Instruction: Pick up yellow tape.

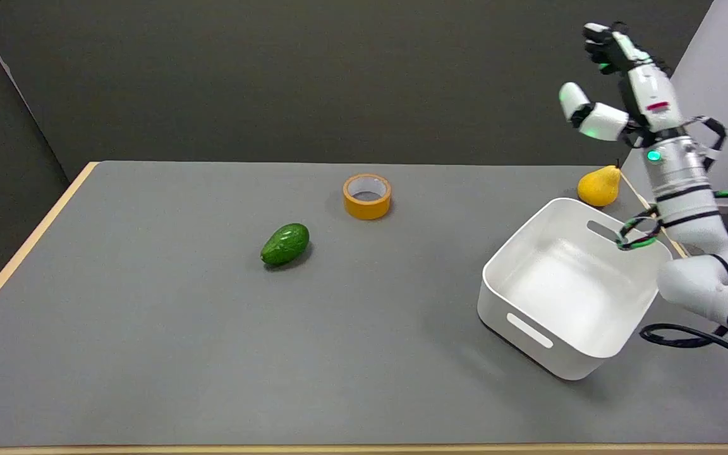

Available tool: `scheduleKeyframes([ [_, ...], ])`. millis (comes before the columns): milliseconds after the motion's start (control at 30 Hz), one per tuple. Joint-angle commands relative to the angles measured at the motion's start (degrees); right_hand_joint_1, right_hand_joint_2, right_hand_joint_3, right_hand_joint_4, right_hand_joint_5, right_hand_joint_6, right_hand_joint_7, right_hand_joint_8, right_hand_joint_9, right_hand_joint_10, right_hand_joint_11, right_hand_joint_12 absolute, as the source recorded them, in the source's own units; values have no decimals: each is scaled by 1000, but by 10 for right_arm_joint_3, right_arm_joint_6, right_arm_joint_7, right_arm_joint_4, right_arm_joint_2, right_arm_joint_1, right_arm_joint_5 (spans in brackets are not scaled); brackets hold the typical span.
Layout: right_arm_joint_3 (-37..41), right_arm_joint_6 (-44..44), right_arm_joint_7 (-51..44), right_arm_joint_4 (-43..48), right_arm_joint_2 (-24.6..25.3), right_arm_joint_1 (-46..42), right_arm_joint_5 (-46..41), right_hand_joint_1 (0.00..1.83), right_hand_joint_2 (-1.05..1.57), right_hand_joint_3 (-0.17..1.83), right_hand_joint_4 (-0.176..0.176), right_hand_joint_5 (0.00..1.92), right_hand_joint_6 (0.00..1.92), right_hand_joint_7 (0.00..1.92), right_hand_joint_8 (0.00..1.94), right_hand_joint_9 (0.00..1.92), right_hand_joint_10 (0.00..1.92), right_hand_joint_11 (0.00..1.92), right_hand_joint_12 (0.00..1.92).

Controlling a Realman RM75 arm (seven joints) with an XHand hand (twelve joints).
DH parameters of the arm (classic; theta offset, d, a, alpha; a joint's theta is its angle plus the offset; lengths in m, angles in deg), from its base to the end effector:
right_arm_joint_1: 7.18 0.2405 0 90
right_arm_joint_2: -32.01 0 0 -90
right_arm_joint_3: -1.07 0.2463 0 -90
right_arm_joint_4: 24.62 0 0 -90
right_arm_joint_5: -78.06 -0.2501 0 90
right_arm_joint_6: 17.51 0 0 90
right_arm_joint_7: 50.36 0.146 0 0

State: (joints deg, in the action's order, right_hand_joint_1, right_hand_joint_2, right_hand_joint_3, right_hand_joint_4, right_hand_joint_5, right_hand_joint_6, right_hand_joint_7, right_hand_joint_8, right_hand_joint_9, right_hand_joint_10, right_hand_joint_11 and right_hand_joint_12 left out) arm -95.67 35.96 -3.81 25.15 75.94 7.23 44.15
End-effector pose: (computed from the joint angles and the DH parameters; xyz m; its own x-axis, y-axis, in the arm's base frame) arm -0.1616 -0.3778 0.5401 0.7295 0.5626 0.3891 -0.4016 -0.1082 0.9094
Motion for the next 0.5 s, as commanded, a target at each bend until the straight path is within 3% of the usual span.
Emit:
scheduleKeyframes([
  [33, -136, -136, -115, 128, 32, 90, 10, 347, 630, 959, 67, 179, 424, 291, 356, 229, 718, 122, 1220],
  [133, -176, -188, -119, 135, 46, 131, 36, 350, 663, 850, 68, 176, 382, 263, 303, 188, 675, 77, 1220],
  [500, -299, -373, -138, 80, 148, 261, 162, 251, 568, 899, 75, 78, 303, 119, 237, 59, 550, -1, 1129],
])
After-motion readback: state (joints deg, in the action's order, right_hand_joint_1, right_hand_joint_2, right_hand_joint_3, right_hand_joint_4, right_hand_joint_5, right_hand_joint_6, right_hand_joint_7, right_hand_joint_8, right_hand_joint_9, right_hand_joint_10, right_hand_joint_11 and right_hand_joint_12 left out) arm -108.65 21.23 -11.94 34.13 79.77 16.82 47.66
